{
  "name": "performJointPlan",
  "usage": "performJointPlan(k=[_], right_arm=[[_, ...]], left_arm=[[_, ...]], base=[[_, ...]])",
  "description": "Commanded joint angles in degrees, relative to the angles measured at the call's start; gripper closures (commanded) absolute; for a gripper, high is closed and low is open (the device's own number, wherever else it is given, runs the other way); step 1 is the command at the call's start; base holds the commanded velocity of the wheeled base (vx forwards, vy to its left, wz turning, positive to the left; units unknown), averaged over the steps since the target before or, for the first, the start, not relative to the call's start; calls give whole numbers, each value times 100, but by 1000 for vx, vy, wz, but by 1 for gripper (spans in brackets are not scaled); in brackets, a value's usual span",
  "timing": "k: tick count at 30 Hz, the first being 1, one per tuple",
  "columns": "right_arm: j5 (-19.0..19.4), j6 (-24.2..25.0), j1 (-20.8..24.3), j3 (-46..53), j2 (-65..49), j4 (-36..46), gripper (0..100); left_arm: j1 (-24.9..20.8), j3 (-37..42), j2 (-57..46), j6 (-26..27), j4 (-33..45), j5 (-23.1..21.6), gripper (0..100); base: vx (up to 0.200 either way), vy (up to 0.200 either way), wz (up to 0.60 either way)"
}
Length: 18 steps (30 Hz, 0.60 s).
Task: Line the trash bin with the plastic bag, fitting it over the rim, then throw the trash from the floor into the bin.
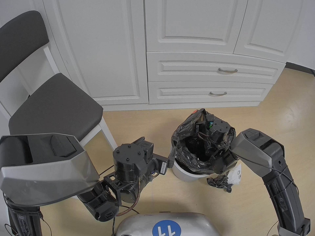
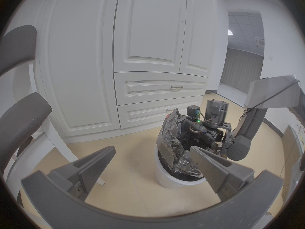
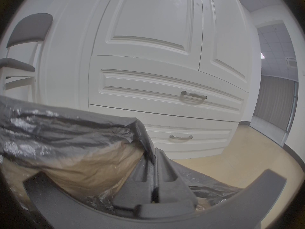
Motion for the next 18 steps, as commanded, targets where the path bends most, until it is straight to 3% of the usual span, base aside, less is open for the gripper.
performJointPlan(k=[1, 4, 11, 18], right_arm=[[-56, 104, 29, -398, 280, 142, 100], [-74, 122, 38, -292, 113, 142, 100], [6, -19, 91, 2098, -1373, 168, 100], [-12, -458, 504, 3505, -2085, 71, 100]], left_arm=[[14, -8, -42, 8, -2, 3, 0], [14, -8, -42, -1, -2, 3, 0], [5, 18, -24, 8, -11, 3, 0], [-39, 53, 11, -1, -11, 3, 0]], base=[[0, 0, 0], [0, 0, 0], [0, 0, 0], [0, 0, 0]])
